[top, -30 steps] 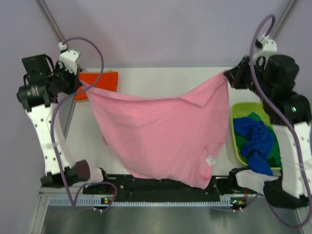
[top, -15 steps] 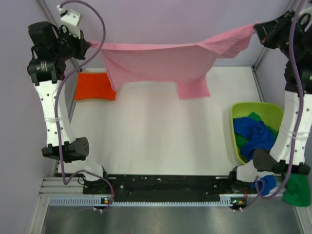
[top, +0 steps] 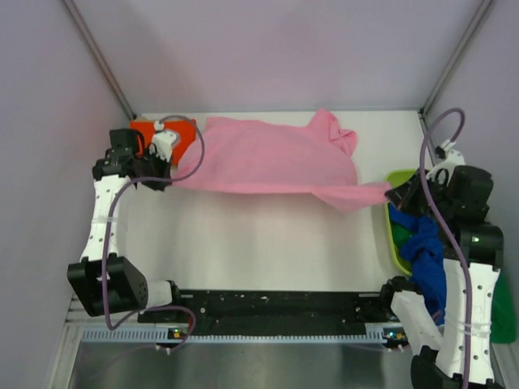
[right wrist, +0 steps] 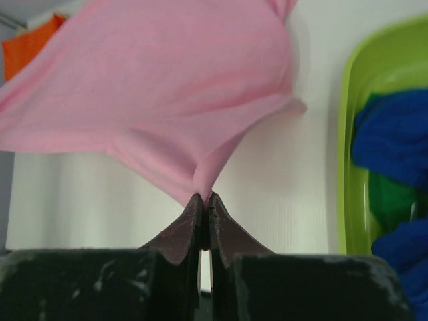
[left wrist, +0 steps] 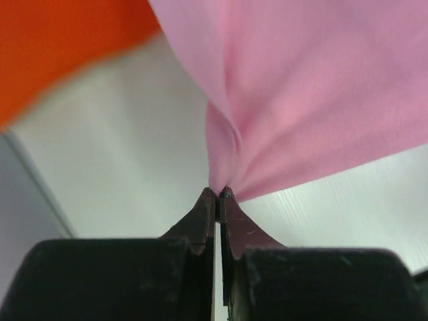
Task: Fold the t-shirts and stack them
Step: Flatten out the tshirt
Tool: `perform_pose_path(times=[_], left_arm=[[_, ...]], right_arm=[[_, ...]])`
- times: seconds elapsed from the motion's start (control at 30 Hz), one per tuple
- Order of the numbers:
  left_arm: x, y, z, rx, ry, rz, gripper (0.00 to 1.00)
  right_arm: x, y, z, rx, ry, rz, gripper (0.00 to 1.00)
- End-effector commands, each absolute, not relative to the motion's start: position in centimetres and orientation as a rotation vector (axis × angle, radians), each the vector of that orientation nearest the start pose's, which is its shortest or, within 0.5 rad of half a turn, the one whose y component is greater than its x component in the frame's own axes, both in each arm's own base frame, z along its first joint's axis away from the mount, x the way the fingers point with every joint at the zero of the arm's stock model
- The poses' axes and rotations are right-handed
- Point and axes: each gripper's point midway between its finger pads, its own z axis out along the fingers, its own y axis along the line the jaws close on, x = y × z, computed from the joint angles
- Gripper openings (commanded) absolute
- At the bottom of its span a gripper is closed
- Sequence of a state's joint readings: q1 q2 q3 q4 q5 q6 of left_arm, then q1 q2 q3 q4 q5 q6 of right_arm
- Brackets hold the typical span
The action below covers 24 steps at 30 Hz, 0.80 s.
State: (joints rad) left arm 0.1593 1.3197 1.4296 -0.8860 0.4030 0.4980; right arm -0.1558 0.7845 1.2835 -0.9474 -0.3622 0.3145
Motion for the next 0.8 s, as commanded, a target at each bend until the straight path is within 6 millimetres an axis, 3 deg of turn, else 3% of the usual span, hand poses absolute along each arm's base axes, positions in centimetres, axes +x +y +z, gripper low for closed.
perform_pose_path(times=[0.0, 0.03, 0.1, 0.17, 0.23, 0.3, 0.4, 0.47, 0.53, 0.6, 0.77], left_arm=[[28.3, 1.7, 16.4, 0.705, 2.459, -0.119, 0.0], [26.9, 1.9, 14.3, 0.732, 2.526, -0.129, 0.03], [24.3, 2.2, 10.9, 0.773, 2.669, -0.17, 0.27], [22.7, 2.8, 8.9, 0.81, 2.754, -0.177, 0.51], [22.5, 3.8, 8.5, 0.838, 2.773, -0.113, 0.62], [22.9, 4.2, 9.5, 0.877, 2.738, -0.059, 0.7], [22.2, 1.7, 12.4, 1.025, 2.59, -0.145, 0.72], [20.4, -2.2, 13.0, 1.264, 2.44, -0.23, 0.72], [17.6, -5.8, 12.0, 1.494, 2.292, -0.294, 0.74], [15.1, -8.0, 10.4, 1.652, 2.202, -0.341, 0.77], [12.1, -9.0, 5.8, 1.833, 2.246, -0.297, 0.79]], right_arm=[[17.7, 6.2, 24.8, 0.236, 2.253, 0.569, 0.0], [16.7, 7.0, 22.8, 0.242, 2.314, 0.625, 0.0], [15.3, 8.6, 20.0, 0.243, 2.389, 0.748, 0.0], [14.8, 9.1, 19.2, 0.256, 2.402, 0.788, 0.0], [14.8, 9.0, 19.8, 0.249, 2.384, 0.769, 0.0], [15.0, 8.8, 19.5, 0.257, 2.395, 0.754, 0.0], [15.0, 8.9, 19.3, 0.259, 2.403, 0.761, 0.0], [15.1, 8.8, 19.3, 0.263, 2.4, 0.75, 0.0], [15.1, 8.7, 19.3, 0.266, 2.403, 0.747, 0.0], [15.2, 8.6, 19.2, 0.27, 2.404, 0.738, 0.0], [15.5, 8.4, 19.2, 0.273, 2.405, 0.724, 0.0]])
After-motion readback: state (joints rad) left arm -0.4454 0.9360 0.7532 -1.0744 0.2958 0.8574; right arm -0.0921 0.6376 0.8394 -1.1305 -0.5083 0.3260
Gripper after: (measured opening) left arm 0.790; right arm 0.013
